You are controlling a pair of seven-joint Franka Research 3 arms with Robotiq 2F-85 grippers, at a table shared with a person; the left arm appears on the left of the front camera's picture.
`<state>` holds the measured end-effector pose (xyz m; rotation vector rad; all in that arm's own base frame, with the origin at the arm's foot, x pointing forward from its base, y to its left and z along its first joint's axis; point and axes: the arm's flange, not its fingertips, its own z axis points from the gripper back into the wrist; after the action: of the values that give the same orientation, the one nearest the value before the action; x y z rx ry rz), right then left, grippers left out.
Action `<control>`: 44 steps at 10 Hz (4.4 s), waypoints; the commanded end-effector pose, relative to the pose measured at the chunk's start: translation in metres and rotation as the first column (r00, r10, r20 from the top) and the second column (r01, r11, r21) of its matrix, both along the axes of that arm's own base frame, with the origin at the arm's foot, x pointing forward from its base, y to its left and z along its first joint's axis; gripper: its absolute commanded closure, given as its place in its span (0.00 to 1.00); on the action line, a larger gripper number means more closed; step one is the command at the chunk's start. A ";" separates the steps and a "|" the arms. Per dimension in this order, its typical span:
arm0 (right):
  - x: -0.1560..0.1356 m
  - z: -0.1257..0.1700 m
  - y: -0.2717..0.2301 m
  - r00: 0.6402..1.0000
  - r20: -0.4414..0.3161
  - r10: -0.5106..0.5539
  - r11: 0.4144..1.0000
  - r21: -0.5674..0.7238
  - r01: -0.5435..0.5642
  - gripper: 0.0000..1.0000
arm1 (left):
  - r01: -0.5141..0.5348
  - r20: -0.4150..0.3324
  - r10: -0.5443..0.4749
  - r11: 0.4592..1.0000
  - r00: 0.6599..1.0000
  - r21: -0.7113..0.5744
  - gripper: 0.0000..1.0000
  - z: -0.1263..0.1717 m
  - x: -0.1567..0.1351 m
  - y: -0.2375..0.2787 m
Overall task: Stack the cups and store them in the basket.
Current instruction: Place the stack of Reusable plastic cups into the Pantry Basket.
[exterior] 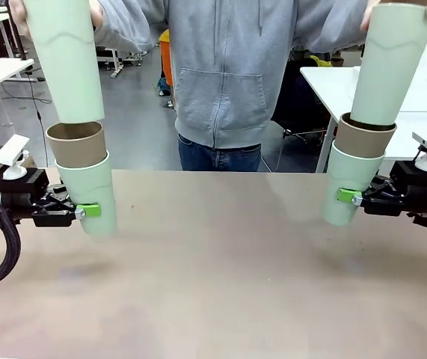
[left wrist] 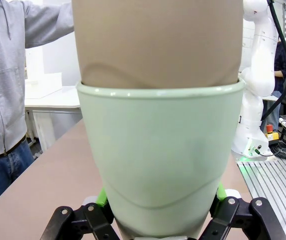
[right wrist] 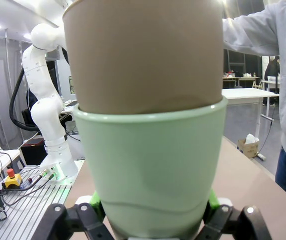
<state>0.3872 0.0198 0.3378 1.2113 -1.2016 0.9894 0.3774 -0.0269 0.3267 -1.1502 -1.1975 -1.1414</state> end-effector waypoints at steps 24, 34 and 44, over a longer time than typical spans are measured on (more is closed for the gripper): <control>0.000 0.003 0.000 1.000 0.007 0.001 1.000 0.000 -0.001 0.15 | 0.007 0.010 -0.007 1.000 1.000 0.000 0.16 0.002 -0.001 0.001; 0.000 0.003 0.000 1.000 0.007 0.001 1.000 0.000 -0.001 0.15 | 0.007 0.010 -0.007 1.000 1.000 0.000 0.16 0.002 -0.001 0.001; 0.000 0.003 0.000 1.000 0.007 0.001 1.000 0.000 -0.001 0.15 | 0.007 0.010 -0.007 1.000 1.000 0.000 0.16 0.002 -0.001 0.001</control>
<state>0.3872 0.0198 0.3366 1.2121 -1.1991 0.9870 0.3766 -0.0268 0.3252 -1.1524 -1.1876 -1.1472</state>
